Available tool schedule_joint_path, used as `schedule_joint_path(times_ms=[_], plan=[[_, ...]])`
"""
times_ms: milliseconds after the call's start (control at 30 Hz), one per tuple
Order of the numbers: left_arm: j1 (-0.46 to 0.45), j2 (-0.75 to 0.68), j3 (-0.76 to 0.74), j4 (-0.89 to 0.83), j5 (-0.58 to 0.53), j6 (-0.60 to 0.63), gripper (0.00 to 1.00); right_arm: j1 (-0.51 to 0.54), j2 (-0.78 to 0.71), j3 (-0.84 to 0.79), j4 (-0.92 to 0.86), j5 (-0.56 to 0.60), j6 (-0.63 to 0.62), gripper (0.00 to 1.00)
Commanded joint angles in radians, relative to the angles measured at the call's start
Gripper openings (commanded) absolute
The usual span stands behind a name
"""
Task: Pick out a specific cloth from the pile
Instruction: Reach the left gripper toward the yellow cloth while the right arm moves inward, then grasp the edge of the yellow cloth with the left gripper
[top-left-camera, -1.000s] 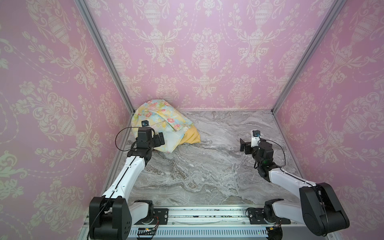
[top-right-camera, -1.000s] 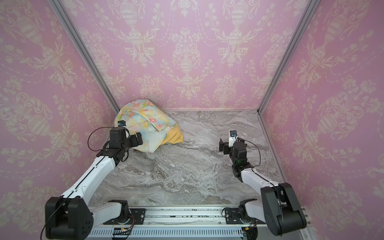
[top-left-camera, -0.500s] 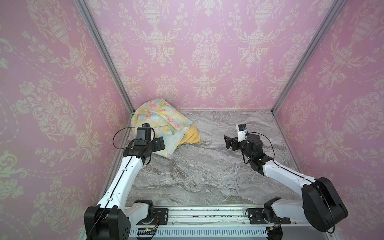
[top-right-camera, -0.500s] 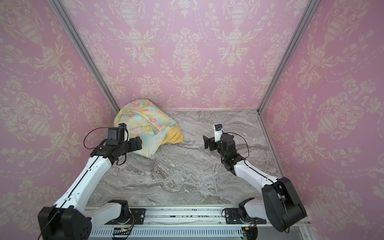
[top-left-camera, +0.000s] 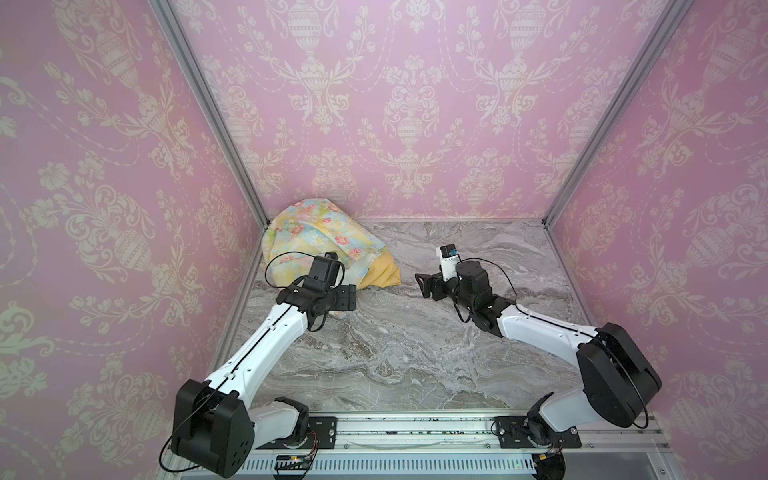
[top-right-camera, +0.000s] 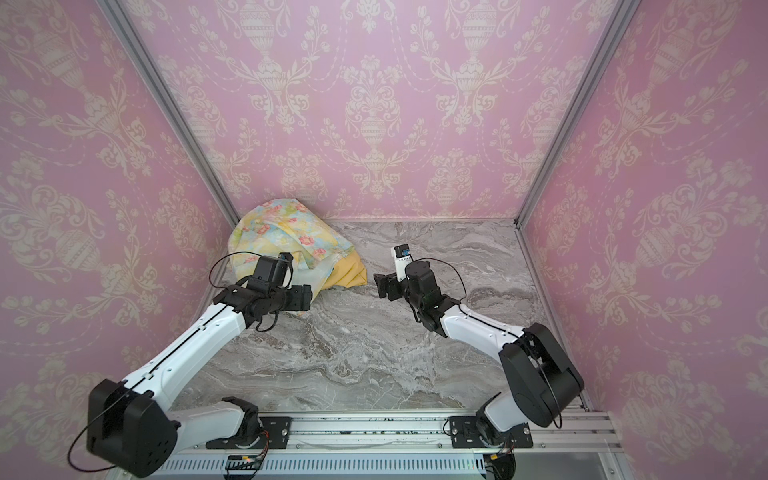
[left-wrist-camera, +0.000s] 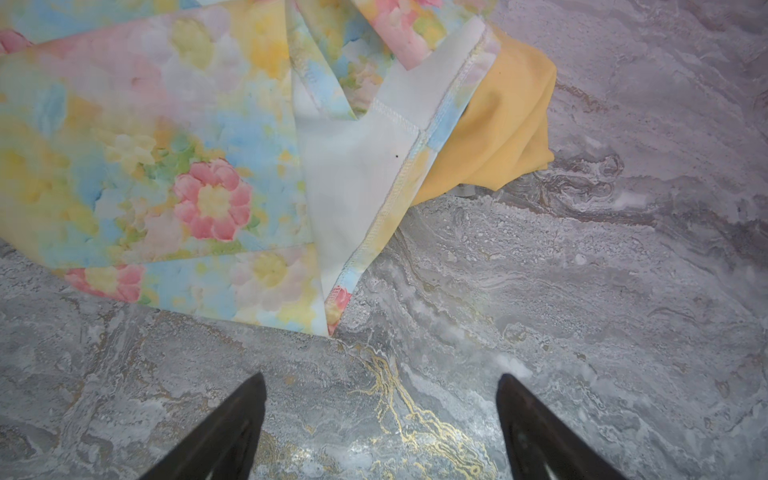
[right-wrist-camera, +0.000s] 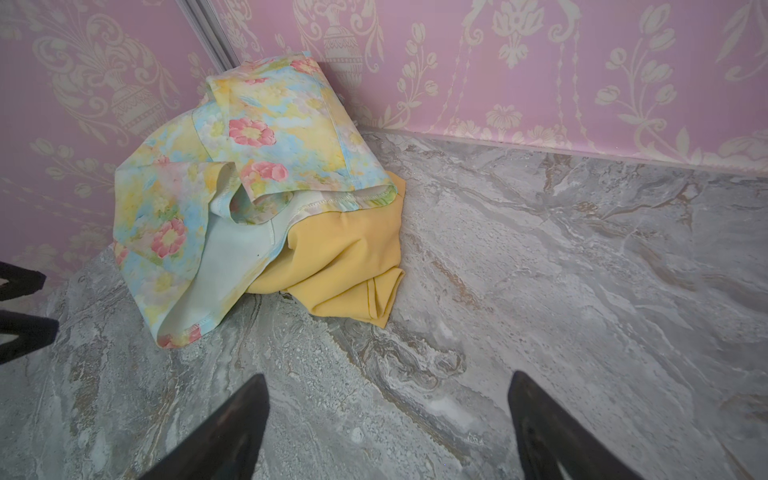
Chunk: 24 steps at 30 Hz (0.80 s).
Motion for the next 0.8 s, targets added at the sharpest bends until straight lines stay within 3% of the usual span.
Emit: schedule_joint_path(times_ms=[0,167,300,767], plan=[[-0.060,0.059,0.045,0.005,-0.092,0.033,0.88,-0.001,-0.021,0.019,-0.055,0.038,0.070,0.89],[-0.173,0.178,0.116,0.018,-0.217,0.059,0.87,0.000,-0.085,-0.018,-0.122,0.073,0.097,0.89],[-0.233,0.302,0.213,0.019,-0.254,0.073,0.87,-0.003,-0.139,-0.054,-0.169,0.086,0.115,0.87],[-0.255,0.665,0.512,0.018,-0.306,0.131,0.85,-0.076,-0.311,-0.156,-0.250,0.033,0.185,0.85]])
